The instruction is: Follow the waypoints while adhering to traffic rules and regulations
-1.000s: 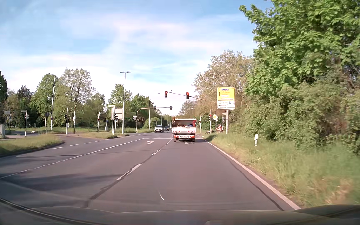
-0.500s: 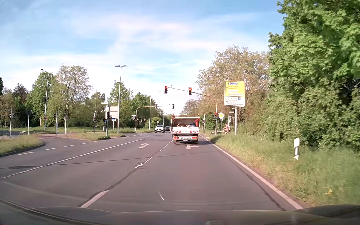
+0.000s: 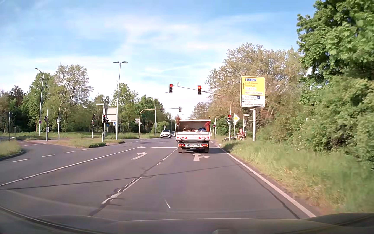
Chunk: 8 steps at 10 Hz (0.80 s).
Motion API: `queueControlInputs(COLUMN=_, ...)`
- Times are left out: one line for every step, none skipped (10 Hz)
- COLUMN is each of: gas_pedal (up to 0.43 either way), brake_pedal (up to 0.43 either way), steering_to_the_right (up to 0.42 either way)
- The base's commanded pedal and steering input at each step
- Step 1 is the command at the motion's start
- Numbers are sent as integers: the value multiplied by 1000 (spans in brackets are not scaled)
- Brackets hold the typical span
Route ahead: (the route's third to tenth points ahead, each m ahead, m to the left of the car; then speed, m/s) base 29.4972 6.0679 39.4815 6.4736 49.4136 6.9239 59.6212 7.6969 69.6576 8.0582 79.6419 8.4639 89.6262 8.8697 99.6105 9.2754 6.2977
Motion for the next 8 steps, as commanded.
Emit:
queueControlInputs(gas_pedal=0, brake_pedal=305, steering_to_the_right=-11)
queueControlInputs(gas_pedal=0, brake_pedal=305, steering_to_the_right=-11)
queueControlInputs(gas_pedal=0, brake_pedal=299, steering_to_the_right=-11)
queueControlInputs(gas_pedal=0, brake_pedal=293, steering_to_the_right=-11)
queueControlInputs(gas_pedal=0, brake_pedal=299, steering_to_the_right=-11)
queueControlInputs(gas_pedal=0, brake_pedal=299, steering_to_the_right=-11)
queueControlInputs(gas_pedal=0, brake_pedal=293, steering_to_the_right=-11)
queueControlInputs(gas_pedal=0, brake_pedal=293, steering_to_the_right=-11)
